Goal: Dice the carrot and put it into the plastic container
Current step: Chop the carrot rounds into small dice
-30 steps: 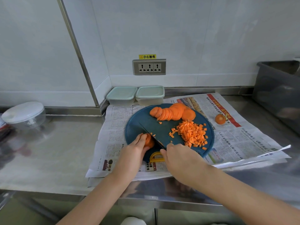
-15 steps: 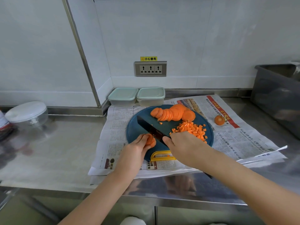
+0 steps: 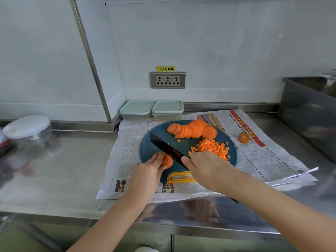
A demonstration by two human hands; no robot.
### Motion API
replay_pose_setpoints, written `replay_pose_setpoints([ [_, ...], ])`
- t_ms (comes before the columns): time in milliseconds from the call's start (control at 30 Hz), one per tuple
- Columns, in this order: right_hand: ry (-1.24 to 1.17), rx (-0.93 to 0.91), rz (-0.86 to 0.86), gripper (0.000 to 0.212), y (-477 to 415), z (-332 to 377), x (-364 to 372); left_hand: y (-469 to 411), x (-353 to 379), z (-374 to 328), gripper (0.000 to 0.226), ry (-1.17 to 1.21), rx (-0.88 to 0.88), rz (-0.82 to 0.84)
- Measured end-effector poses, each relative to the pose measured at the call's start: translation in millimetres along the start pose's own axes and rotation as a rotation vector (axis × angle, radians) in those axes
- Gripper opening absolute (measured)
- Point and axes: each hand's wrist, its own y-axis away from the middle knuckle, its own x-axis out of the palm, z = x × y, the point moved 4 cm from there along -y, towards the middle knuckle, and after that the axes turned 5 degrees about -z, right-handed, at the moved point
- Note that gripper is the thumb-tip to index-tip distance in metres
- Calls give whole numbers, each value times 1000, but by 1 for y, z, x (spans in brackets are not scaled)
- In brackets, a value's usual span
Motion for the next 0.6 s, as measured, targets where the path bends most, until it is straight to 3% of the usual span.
replay_pose_setpoints([
  [200,135,-15,-63,35,12,11,13,-1,-3,-3,30,-11,19,-27],
  [500,58,-47,36,35,-12,14,13,-3,-4,-5,32,1,35,-14],
  [600,137,-73,63,37,-19,14,20,-4,-4,-7,27,-1,39,-16],
])
